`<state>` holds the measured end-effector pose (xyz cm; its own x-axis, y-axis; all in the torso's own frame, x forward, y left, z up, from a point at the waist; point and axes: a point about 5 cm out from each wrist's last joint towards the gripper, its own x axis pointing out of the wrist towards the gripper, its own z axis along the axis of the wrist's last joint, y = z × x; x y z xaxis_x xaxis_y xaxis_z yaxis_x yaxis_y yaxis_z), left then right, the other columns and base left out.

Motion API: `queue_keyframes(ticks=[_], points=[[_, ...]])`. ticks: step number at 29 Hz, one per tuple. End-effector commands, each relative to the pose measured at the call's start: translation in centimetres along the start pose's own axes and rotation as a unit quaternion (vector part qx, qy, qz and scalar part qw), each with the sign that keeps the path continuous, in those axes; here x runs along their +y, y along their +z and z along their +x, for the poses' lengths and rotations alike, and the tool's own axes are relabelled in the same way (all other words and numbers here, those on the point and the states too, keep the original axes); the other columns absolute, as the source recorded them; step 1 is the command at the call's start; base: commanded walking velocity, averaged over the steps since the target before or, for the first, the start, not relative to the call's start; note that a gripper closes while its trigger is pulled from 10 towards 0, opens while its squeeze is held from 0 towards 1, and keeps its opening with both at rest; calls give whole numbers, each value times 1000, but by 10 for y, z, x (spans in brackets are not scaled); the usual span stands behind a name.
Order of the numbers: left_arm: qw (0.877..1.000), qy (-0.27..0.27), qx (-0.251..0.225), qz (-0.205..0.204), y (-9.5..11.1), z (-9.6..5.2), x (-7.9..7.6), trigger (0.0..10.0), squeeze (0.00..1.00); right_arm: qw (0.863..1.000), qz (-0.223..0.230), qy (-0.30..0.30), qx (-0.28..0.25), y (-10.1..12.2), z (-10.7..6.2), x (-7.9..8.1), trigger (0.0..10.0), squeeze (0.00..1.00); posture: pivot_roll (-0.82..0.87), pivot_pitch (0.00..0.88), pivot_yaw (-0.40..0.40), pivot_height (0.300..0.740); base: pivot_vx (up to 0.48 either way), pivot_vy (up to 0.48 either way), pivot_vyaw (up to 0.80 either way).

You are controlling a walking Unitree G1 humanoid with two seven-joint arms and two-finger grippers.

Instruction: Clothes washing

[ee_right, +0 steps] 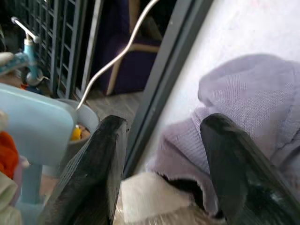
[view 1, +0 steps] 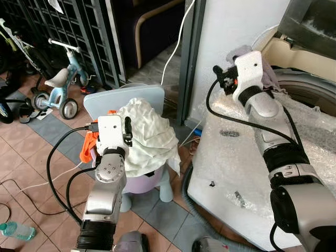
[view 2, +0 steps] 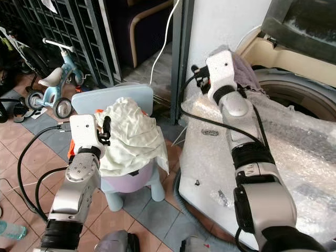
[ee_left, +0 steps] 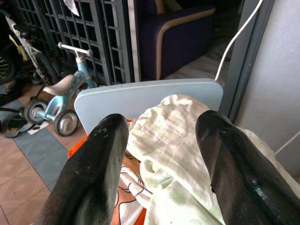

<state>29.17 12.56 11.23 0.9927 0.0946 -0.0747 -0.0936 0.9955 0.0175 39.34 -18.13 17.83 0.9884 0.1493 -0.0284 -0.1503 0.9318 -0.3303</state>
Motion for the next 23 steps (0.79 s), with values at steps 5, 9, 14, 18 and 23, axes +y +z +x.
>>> queue_keyframes(ticks=[5,9,14,18,23], points=[[1000,2,-1,3,1,1,-1,10000,0,983,75,-149,82,-22,-8,-42,10000,0,-1,36,11,740,0,0,0],[1000,5,0,2,0,1,1,10000,0,962,77,-252,66,-18,-17,-74,10000,0,-7,37,12,740,0,0,0],[1000,1,2,2,-1,0,-1,10000,0,934,68,-349,30,-7,-30,-103,10000,0,-12,40,19,740,0,0,0],[1000,3,1,1,0,0,-1,10000,0,940,62,-337,0,1,-28,-99,10000,0,-13,39,22,740,0,0,0],[1000,1,2,-10,1,0,-4,10000,0,960,49,-259,-97,14,-28,-73,10000,1000,-13,39,21,740,0,0,0]])
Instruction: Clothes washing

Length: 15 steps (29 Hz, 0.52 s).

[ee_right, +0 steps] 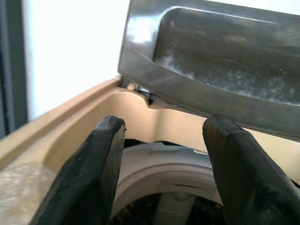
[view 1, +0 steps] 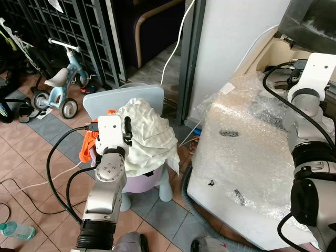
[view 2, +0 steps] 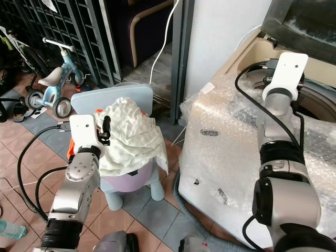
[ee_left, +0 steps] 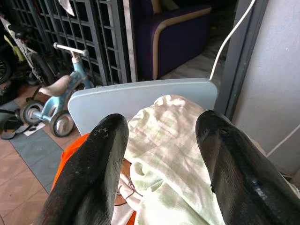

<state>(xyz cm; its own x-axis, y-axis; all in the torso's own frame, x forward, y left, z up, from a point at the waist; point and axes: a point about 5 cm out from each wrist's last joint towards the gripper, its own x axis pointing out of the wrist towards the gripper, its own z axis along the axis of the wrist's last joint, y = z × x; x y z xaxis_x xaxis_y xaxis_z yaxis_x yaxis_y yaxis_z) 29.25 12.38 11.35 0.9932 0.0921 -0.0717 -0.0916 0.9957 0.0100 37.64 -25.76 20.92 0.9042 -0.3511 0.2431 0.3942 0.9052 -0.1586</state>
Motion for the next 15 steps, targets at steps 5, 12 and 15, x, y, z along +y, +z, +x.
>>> queue_keyframes(ticks=[5,12,15], points=[[1000,-2,8,-11,-1,-1,-3,10000,0,994,11,84,-69,9,-21,24,10000,1000,-17,41,22,740,0,0,0],[1000,-5,10,-8,-1,0,-4,10000,0,987,3,130,-98,13,-34,39,10000,1000,-22,40,24,740,-282,0,0],[1000,-4,10,-9,-1,0,-4,10000,0,986,4,136,-98,14,-36,42,10000,1000,-21,39,23,740,-282,0,0]])
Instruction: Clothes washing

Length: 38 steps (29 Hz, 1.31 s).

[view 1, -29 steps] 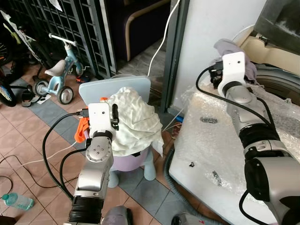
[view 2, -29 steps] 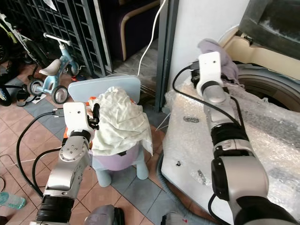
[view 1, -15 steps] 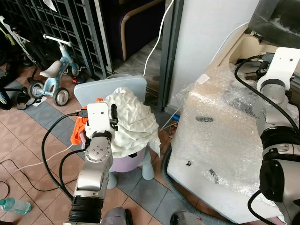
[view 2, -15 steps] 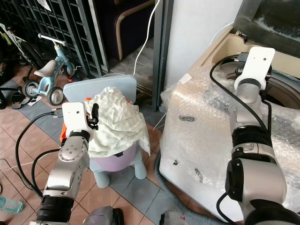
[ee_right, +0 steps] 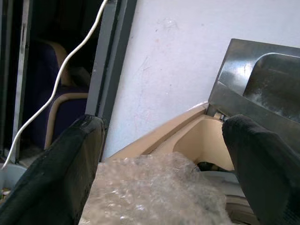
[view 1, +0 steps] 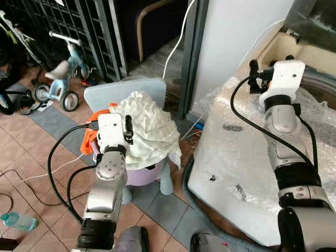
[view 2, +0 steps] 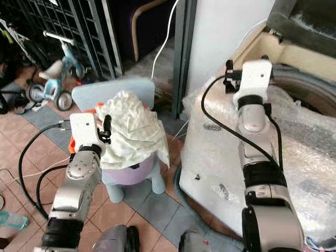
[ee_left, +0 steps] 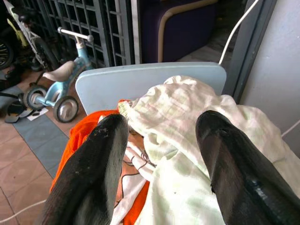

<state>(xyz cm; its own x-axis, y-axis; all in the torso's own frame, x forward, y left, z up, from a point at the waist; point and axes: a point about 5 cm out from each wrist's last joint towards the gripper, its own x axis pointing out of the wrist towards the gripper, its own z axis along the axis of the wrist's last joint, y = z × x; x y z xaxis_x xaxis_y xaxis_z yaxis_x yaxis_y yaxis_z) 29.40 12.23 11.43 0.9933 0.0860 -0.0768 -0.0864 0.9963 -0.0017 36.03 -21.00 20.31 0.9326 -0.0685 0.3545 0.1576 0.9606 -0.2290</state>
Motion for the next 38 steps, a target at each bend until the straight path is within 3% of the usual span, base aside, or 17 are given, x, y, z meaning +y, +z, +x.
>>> queue_keyframes(ticks=[1,7,9,10,15,30,38], points=[[1000,-1,7,-3,-2,-1,-3,10000,0,1000,0,10,-13,6,-1,5,10000,1000,-21,39,23,740,-285,0,0],[1000,2,8,-4,-3,-2,-2,10000,0,1000,2,16,-11,7,0,5,10000,1000,-21,40,18,740,-230,0,0],[1000,2,8,-5,-3,-1,-3,10000,0,1000,0,18,-9,7,0,5,10000,957,-22,40,19,740,0,0,0],[1000,3,8,-6,-3,-1,-3,10000,0,1000,1,18,-6,6,0,5,10000,0,-23,40,19,740,0,0,0],[1000,3,10,-11,-3,-1,-2,10000,0,1000,-1,20,0,5,-2,6,10000,0,-25,40,20,740,0,0,0],[1000,-6,12,-20,-3,-1,-2,10000,0,1000,5,26,16,-1,-11,13,10000,0,-26,40,21,740,0,355,-800],[1000,-25,3,-18,-1,-2,-3,10000,0,999,8,31,23,-4,-18,20,10000,0,-28,37,23,740,0,0,-800]])
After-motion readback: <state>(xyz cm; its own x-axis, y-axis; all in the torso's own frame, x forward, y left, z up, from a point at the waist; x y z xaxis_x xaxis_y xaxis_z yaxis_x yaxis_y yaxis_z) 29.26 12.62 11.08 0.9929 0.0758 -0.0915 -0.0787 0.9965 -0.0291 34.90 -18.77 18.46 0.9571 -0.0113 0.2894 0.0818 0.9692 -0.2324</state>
